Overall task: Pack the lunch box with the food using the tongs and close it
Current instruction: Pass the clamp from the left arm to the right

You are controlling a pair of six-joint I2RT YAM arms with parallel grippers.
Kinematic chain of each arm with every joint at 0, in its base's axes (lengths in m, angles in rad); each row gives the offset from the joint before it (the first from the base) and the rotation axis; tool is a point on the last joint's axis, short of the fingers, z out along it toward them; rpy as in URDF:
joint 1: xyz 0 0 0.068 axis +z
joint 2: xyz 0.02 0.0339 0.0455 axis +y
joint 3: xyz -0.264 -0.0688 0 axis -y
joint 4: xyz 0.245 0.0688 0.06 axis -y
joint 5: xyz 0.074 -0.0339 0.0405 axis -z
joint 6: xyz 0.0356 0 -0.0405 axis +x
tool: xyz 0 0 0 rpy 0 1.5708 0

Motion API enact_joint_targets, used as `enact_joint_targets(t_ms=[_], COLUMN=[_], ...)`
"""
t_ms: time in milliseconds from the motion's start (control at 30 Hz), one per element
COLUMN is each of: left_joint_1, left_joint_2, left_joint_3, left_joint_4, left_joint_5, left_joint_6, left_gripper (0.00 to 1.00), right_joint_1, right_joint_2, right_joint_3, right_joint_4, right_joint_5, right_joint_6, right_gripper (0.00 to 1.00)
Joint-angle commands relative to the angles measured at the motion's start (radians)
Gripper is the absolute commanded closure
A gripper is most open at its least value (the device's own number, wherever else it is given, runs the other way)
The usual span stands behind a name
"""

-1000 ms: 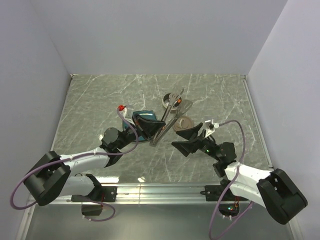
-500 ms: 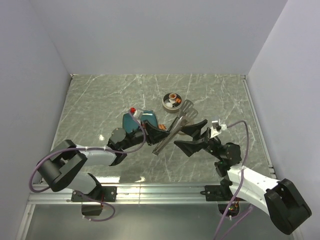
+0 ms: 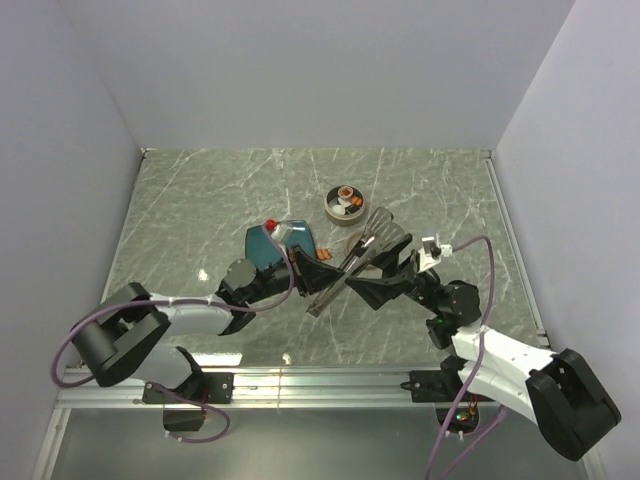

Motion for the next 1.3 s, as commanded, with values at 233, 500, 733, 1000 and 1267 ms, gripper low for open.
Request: enact_joint_targets(t_ms=[233,500,733,1000,1267], left_joint_1=[-0.021,-0.041,-0.044,-0.065,-0.094], left_joint_2=[-0.163,-0.140,-0.093,-0.043,-0.042], left_joint_3=[-0.003,0.004,0.016,0.037,0.046], left_joint_4=[0.292,0.308,0.364,0.423,0.414], left_joint_5=[-0.044,-0.041,-0.010,0.007,0.005], left_joint_6=[0.108,0.108,0.073,0.044,0.058], left_gripper=[1.00,1.00,1.00,0.99,1.00], right_joint_1=[0.005,0.013,0.015,0.018,0.028], right_joint_2=[-0.071,-0.060,-0.143,-0.126,-0.085], right_joint_3=[-0.061,-0.042,-0.055,-0.029,-0.016], right_joint_4=[0.421,0.421,0.421,0.421,0.421], right_joint_5=[0.032,0.018,0.006,-0.004,0.004], right_joint_6=[-0.017,-0.015,-0.034,-0.031,-0.037], right_gripper=[0.00,0.00,0.00,0.00,0.00])
